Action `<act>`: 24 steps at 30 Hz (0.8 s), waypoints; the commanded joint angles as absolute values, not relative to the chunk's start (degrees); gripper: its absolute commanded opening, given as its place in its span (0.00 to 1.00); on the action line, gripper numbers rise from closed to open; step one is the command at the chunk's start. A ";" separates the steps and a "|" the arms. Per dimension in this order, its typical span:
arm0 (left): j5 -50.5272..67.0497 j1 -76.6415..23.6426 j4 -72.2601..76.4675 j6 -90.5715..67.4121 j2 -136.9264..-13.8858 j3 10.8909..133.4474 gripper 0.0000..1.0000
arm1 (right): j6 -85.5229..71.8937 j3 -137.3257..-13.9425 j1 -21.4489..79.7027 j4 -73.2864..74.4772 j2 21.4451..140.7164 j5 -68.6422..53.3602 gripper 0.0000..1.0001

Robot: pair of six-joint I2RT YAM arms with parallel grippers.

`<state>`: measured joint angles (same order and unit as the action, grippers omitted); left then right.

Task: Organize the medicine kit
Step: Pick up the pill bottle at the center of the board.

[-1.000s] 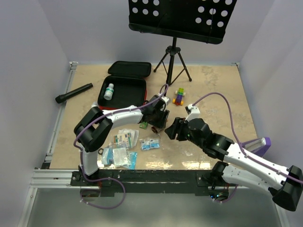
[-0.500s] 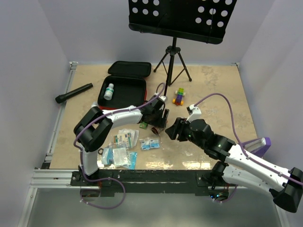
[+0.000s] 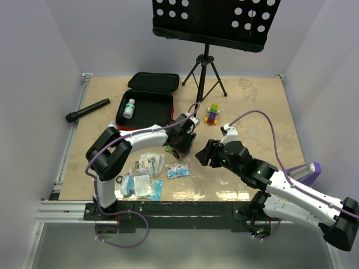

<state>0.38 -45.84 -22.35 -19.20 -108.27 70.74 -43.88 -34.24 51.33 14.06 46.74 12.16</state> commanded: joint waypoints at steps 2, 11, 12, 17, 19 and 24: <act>0.44 -45.62 -20.31 -20.29 -104.94 69.44 0.33 | -44.12 -33.93 51.42 11.69 46.76 11.07 0.61; 1.68 -45.53 -12.39 -25.22 -98.27 68.12 0.15 | -44.38 -34.80 51.42 12.65 45.79 11.16 0.61; 0.71 -45.44 -12.39 -25.22 -96.78 68.12 0.14 | -44.38 -34.89 51.42 12.74 45.70 11.34 0.61; -4.21 -42.81 -15.72 -24.88 -90.10 69.17 0.13 | -44.38 -35.07 51.42 12.83 45.18 11.08 0.61; -7.72 -40.36 -18.88 -24.52 -87.38 70.13 0.13 | -44.03 -35.42 51.42 12.83 45.00 11.07 0.61; -10.97 -29.99 -20.82 -22.25 -83.23 71.09 0.14 | -42.46 -36.03 51.42 12.05 45.09 10.90 0.61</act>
